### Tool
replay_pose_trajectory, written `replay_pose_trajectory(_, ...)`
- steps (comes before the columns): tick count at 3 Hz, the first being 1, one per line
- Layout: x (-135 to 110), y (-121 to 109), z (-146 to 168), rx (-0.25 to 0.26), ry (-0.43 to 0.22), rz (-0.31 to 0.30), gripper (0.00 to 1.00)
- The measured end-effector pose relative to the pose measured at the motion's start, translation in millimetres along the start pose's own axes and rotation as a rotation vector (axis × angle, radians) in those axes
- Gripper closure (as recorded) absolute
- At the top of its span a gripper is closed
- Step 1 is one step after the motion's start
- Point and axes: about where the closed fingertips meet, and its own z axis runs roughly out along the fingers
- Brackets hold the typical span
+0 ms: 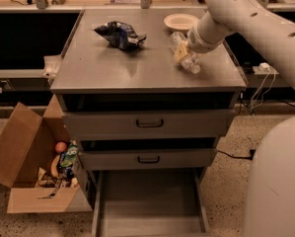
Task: Place water bottle into bottom drawer
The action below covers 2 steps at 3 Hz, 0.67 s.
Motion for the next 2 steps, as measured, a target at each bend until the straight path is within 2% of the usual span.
replay_pose_trajectory(1,0,2,-7,-0.022,-0.044,-0.011,0.74)
replay_pose_trajectory(2,-1,3,-31,-0.079,-0.155,-0.037,0.95)
